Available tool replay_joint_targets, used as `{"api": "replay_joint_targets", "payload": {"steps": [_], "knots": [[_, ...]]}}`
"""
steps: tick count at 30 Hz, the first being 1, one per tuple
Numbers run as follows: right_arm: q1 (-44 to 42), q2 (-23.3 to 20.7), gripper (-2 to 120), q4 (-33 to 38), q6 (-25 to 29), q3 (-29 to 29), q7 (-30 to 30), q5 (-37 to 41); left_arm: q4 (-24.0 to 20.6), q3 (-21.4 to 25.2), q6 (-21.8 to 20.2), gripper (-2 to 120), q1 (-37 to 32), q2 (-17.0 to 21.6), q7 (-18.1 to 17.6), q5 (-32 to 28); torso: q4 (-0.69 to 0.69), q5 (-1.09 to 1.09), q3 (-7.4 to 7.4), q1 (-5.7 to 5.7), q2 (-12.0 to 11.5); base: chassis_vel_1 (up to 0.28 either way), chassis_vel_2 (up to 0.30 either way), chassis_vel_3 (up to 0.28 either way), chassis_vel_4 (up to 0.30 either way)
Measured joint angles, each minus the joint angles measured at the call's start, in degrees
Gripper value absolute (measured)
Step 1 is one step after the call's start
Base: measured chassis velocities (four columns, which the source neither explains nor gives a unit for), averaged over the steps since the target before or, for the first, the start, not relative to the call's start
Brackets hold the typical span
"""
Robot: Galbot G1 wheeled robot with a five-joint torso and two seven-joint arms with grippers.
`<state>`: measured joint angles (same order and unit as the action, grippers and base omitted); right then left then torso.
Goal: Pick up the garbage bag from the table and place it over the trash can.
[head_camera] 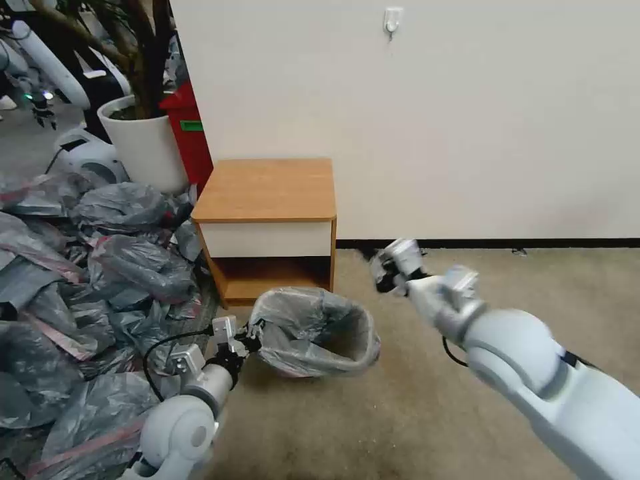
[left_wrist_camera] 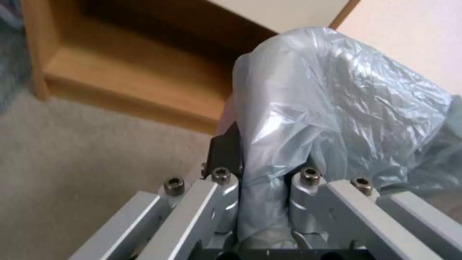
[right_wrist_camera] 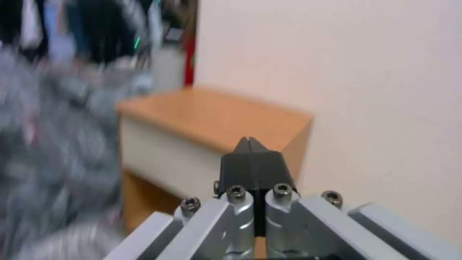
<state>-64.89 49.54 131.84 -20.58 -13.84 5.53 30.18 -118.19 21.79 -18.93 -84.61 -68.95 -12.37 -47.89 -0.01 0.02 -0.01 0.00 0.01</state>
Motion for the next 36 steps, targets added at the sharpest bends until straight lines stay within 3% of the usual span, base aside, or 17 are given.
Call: {"api": "replay_joint_targets", "payload": {"steps": [3,6,11,13,16,22,29,36], "knots": [[-5.0,2.4,0,1.7,3.2,-4.2,0.2,-1.0,-0.1,-0.3,0.0,10,-0.3,-0.6,-0.5,-0.7,0.01,-0.02,0.00,0.00,0.0,0.000,0.000,0.000,0.000],[-10.9,5.8,8,2.9,7.6,-7.9,0.3,-3.1,-0.3,-0.8,0.0,10,-0.4,-1.3,-1.7,-2.0,0.01,-0.02,0.00,0.00,0.0,0.000,0.000,0.000,0.000],[-22.1,15.3,31,2.0,18.5,-11.7,1.0,-10.9,-0.7,-2.0,-0.7,10,-1.3,-2.5,-3.7,-4.1,0.00,-0.02,0.00,0.00,0.0,0.000,0.000,0.000,0.000],[-22.8,16.1,33,1.8,19.4,-11.8,1.0,-11.9,-0.7,-2.1,-0.9,10,-1.4,-2.6,-3.9,-4.2,0.01,-0.02,0.00,0.00,0.0,0.000,0.000,0.000,0.000],[-26.2,19.7,49,1.1,22.7,-11.6,1.5,-16.1,-0.4,-2.4,-1.1,10,-1.7,-3.1,-4.6,-4.5,0.00,-0.02,0.00,0.00,0.0,0.000,0.000,0.000,0.000],[-28.2,20.9,67,1.2,24.0,-11.7,2.3,-17.8,0.0,-2.6,-1.3,10,-2.1,-3.1,-5.4,-4.6,0.01,-0.02,0.00,0.00,0.0,0.000,0.000,0.000,0.000],[-28.2,18.9,96,0.8,24.7,-13.0,2.3,-17.6,0.9,-3.0,-1.4,10,-2.8,-3.5,-5.8,-4.6,0.01,-0.02,0.01,0.00,0.0,0.000,0.000,0.000,0.000],[-27.9,18.1,100,-0.1,25.0,-12.8,2.2,-17.0,1.3,-3.0,-1.4,10,-3.1,-3.7,-5.5,-3.6,0.01,-0.02,0.01,0.00,0.0,0.000,0.000,0.000,0.000]]}}
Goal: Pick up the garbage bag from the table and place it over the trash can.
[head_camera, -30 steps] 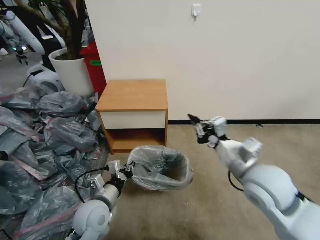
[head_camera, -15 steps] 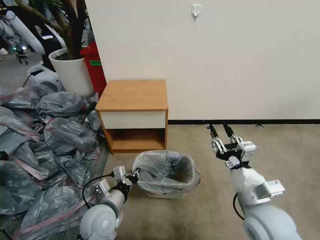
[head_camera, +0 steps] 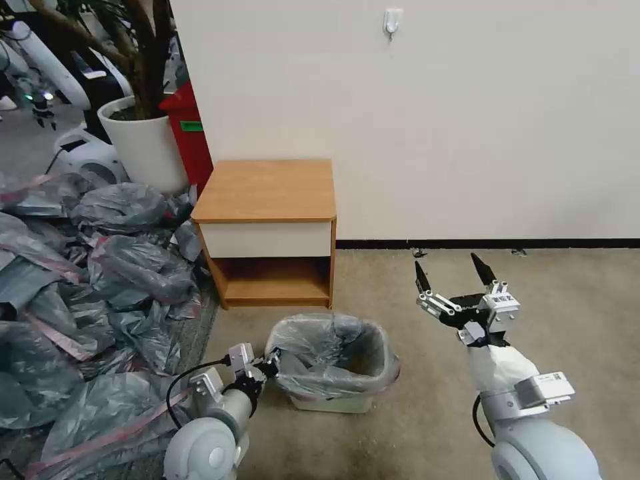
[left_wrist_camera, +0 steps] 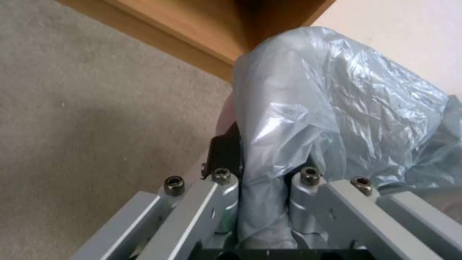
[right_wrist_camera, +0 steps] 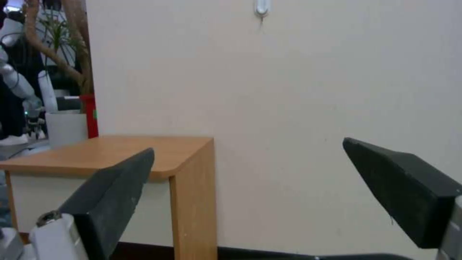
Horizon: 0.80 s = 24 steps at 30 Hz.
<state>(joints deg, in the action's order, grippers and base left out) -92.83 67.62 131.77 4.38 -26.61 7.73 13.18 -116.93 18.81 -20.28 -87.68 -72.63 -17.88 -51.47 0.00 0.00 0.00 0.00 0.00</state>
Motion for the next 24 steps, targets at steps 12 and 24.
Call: {"api": "replay_joint_targets", "payload": {"steps": [12,24], "knots": [[0.6,-0.3,100,-1.3,0.3,0.5,0.0,0.2,0.9,-0.4,-0.7,10,-0.6,0.0,0.1,3.1,0.00,0.00,0.00,0.00,0.0,0.000,0.000,0.000,0.000],[1.4,0.3,100,-2.3,1.3,0.7,0.0,-0.1,0.2,-0.2,-2.5,57,-1.3,0.2,0.2,4.1,0.00,0.00,0.00,0.00,0.0,0.000,0.000,0.000,0.000]]}}
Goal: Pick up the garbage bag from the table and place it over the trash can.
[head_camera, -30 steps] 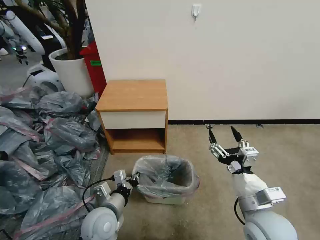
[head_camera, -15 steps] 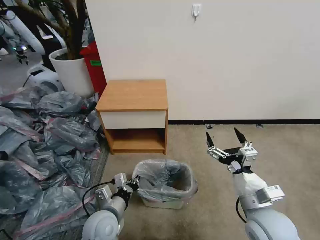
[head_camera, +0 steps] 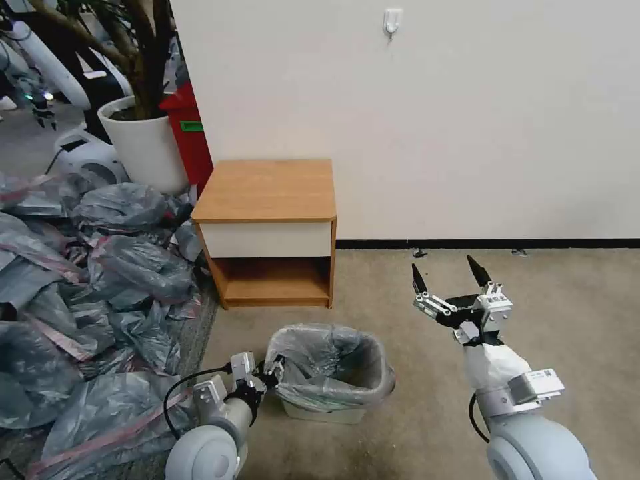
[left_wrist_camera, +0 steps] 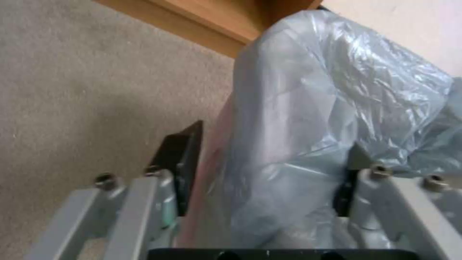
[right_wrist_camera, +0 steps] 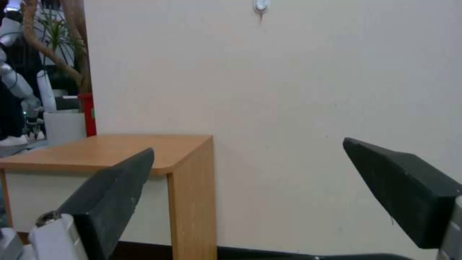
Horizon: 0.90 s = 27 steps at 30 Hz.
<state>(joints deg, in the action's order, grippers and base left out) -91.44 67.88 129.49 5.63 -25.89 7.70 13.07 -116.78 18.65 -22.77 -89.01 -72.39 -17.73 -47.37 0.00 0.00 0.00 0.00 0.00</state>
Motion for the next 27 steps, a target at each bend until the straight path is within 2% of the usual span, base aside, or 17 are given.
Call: {"api": "replay_joint_targets", "payload": {"steps": [4,17,27], "knots": [[0.1,0.0,100,-0.1,0.0,0.0,0.0,-0.1,-1.3,0.7,-1.4,62,-0.3,0.5,0.0,-0.1,0.00,0.00,0.00,0.00,0.0,0.000,0.000,0.000,0.000],[-0.1,0.4,100,-0.1,0.1,-0.3,-0.1,-0.2,-5.3,4.1,-8.5,61,-2.0,2.5,-0.2,-1.5,0.00,0.00,0.00,0.00,0.0,0.000,0.000,0.000,0.000],[-0.4,1.1,100,0.2,0.5,-0.5,-0.2,-0.3,-6.5,4.1,-12.8,63,-1.3,2.6,-1.2,-2.8,0.00,0.00,0.00,0.00,0.0,0.000,0.000,0.000,0.000]]}}
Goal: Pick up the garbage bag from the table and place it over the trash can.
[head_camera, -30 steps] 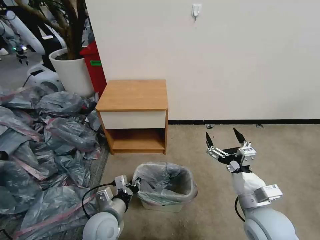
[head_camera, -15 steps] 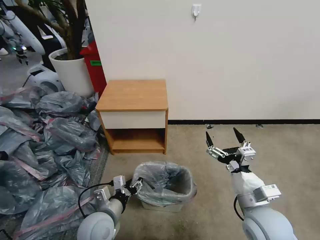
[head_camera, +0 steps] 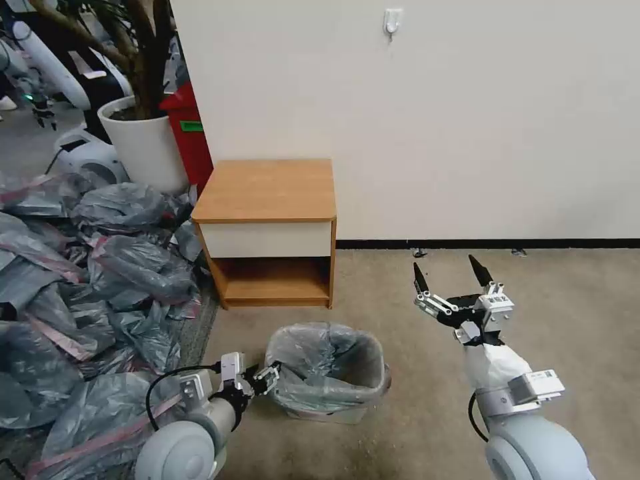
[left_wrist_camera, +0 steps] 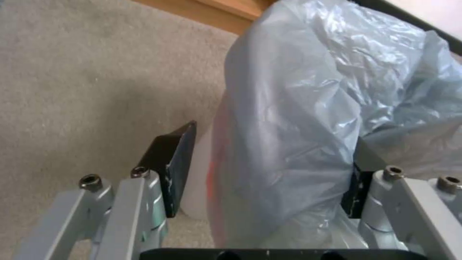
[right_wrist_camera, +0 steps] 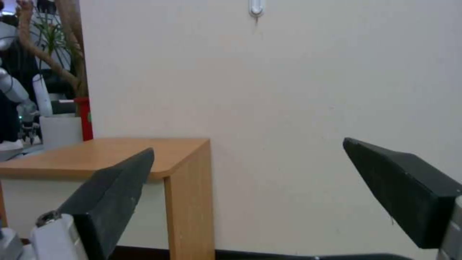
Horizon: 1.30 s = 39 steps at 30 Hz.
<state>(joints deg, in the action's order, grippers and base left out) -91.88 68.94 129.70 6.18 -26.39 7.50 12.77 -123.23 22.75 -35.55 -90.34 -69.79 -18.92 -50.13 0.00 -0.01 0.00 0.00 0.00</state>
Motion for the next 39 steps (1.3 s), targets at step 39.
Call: {"api": "replay_joint_targets", "payload": {"steps": [39], "knots": [[-1.8,2.9,100,0.1,1.5,0.6,-0.3,-2.8,2.0,0.2,-6.7,98,4.4,6.1,-4.2,-9.1,0.00,0.01,0.00,0.00,0.0,0.000,0.000,0.000,0.000]]}}
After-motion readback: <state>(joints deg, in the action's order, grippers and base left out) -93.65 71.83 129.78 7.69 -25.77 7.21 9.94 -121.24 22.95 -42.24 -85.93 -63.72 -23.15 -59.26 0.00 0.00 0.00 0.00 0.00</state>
